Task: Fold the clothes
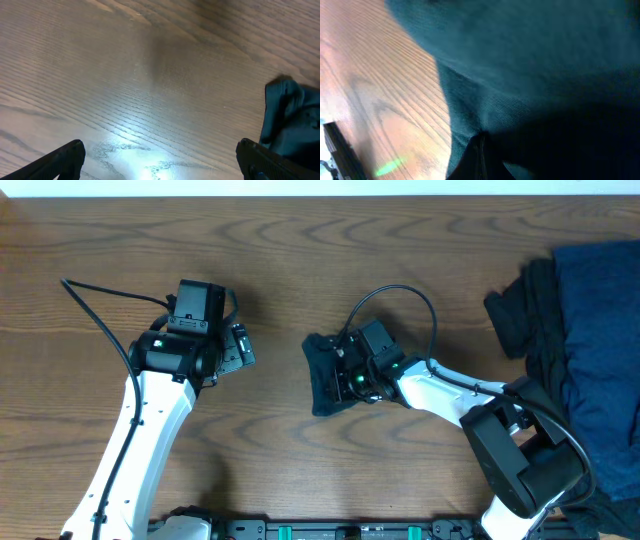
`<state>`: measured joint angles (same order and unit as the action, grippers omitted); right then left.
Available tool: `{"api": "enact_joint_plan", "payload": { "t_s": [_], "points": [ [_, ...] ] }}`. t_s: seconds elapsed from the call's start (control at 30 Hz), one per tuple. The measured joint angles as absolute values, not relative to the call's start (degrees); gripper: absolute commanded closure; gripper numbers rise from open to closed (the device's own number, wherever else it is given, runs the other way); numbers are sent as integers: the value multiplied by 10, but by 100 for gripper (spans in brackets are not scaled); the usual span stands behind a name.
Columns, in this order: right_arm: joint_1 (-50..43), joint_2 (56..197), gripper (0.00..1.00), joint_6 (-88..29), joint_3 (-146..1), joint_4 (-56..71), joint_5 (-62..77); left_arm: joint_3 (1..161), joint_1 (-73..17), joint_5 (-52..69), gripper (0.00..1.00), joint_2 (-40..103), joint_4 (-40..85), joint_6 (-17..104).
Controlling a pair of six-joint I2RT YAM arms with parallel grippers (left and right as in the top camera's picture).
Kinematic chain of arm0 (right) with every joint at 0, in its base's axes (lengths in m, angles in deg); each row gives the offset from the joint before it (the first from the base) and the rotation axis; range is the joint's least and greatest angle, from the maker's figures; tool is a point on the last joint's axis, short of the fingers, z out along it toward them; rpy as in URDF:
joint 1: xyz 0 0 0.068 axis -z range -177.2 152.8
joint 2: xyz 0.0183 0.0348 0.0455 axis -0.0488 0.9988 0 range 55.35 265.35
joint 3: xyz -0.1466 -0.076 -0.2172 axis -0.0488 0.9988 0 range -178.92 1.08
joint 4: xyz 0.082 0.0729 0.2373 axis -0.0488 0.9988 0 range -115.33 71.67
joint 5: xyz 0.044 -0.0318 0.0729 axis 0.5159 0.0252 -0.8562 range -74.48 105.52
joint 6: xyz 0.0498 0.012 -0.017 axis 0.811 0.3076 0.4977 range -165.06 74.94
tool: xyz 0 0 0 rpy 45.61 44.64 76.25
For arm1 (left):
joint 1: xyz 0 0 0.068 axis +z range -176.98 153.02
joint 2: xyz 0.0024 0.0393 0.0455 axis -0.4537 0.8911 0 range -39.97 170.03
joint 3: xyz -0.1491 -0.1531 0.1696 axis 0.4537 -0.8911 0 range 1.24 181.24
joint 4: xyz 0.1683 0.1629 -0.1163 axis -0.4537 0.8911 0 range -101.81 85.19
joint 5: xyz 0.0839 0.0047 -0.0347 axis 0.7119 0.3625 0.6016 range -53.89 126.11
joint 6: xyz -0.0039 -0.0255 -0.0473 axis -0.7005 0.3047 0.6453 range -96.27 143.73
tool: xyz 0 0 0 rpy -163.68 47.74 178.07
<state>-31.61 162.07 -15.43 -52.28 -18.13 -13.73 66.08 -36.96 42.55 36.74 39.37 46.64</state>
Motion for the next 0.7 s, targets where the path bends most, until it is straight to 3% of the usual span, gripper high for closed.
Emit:
{"api": "enact_joint_plan", "payload": {
  "t_s": [0.4,0.6,0.7],
  "points": [
    [-292,1458,95,-150,-522,-202,-125,661,-370,425,2,367,394,466],
    [-291,1452,91,-145,-522,-194,-100,661,-370,425,2,367,394,466],
    [-285,1452,77,-144,-522,-184,-89,661,-370,425,2,367,394,466]
  ]
}}
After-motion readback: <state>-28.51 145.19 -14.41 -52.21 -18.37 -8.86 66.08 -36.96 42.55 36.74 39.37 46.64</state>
